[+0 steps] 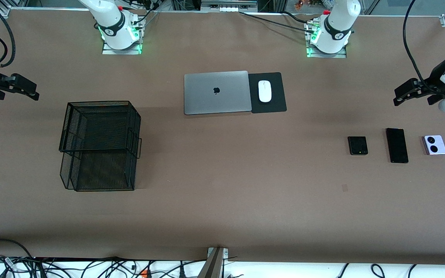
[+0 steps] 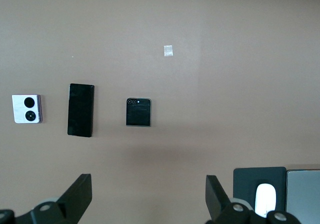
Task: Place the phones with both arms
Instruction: 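Reach the left gripper toward the small black flip phone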
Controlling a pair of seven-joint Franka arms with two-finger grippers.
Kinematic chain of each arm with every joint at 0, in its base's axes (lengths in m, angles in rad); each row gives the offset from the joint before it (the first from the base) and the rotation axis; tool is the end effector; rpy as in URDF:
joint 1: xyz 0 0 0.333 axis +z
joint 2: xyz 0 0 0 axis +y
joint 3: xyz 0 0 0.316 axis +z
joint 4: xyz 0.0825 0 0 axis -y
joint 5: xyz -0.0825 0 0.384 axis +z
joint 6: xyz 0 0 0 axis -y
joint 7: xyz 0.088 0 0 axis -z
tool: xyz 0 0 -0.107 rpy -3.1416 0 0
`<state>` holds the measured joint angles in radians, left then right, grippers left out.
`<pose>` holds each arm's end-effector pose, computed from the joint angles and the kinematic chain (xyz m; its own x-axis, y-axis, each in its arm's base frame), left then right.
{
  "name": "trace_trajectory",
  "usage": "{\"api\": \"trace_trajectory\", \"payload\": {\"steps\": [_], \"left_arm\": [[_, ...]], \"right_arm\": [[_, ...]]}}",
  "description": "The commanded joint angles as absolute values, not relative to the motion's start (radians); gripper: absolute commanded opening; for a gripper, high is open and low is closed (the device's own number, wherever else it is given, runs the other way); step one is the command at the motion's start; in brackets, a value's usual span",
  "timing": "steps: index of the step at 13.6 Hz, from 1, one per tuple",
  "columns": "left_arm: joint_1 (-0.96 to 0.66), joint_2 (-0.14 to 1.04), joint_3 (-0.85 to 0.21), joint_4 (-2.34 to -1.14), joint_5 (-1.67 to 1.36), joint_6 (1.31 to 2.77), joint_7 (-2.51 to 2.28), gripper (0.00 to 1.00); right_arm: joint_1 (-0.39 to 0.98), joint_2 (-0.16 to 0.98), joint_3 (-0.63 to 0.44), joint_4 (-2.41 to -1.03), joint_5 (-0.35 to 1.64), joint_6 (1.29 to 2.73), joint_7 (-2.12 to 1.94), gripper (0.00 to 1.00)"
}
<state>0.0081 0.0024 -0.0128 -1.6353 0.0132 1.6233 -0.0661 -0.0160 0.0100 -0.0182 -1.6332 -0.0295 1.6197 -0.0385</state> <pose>0.5584 -0.0013 0.5972 0.9981 0.0607 -0.0135 0.0605 -0.9981 -0.0141 0.5597 -0.0221 0.5937 0.9997 0.0057 -0.0246 0.0064 -0.9996 0.0287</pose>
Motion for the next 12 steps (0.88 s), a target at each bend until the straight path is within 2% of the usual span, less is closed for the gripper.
{"api": "trace_trajectory", "payload": {"steps": [1, 6, 10, 12], "left_arm": [[0.009, 0.023, -0.009, -1.594, -0.009, 1.594, -0.069, 1.00], [0.008, 0.025, -0.011, -1.594, -0.006, 1.591, -0.069, 1.00], [0.014, 0.048, -0.009, -1.595, -0.009, 1.537, -0.071, 1.00], [0.015, 0.083, -0.009, -1.605, -0.002, 1.462, -0.066, 1.00]], "right_arm": [[-0.026, 0.005, -0.012, -1.623, -0.009, 1.615, -0.043, 1.00], [-0.026, 0.006, -0.012, -1.620, -0.009, 1.614, -0.043, 1.00], [-0.026, 0.008, -0.012, -1.620, -0.009, 1.614, -0.043, 1.00], [-0.026, 0.008, -0.012, -1.620, -0.009, 1.614, -0.043, 1.00]]}}
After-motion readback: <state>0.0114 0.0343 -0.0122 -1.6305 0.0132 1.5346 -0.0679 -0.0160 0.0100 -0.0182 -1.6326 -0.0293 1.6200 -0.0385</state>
